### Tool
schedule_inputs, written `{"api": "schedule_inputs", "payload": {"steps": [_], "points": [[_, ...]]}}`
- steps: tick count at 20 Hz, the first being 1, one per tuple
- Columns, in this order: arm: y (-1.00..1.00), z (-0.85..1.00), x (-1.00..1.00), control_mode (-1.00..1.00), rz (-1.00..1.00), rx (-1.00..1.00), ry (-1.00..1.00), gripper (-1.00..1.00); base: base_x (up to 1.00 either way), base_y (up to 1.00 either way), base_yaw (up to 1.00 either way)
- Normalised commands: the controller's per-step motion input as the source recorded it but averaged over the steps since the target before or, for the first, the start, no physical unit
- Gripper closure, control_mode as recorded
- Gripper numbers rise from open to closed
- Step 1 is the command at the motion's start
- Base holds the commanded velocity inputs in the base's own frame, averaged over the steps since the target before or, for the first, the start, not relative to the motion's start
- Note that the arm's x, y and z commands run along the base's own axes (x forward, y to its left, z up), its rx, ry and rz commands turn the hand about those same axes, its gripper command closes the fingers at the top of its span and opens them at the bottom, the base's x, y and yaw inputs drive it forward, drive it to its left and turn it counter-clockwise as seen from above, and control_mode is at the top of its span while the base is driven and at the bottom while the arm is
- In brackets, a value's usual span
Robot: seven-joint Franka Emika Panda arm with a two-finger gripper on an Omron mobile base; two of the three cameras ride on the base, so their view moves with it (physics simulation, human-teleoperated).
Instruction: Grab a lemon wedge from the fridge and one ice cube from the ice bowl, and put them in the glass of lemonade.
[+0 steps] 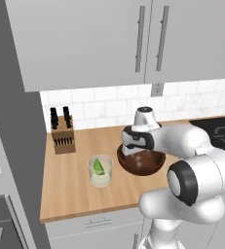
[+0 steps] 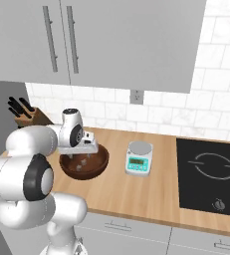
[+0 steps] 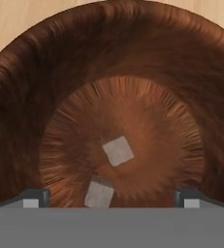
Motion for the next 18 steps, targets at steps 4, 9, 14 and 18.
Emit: {"api": "schedule_inputs", "payload": {"steps": [4, 9, 14, 18], "points": [[-0.02, -0.06, 0.0, -1.0, 0.0, 0.0, -0.03, -1.0, 0.0, 0.0, 0.0], [0.0, -0.29, 0.05, -1.0, 0.0, 0.0, 0.0, -1.0, 0.0, 0.0, 0.0], [0.0, -0.2, 0.13, -1.0, 0.0, 0.0, 0.0, -1.0, 0.0, 0.0, 0.0], [0.0, 0.0, 0.16, -1.0, 0.0, 0.0, 0.0, -1.0, 0.0, 0.0, 0.0]]}}
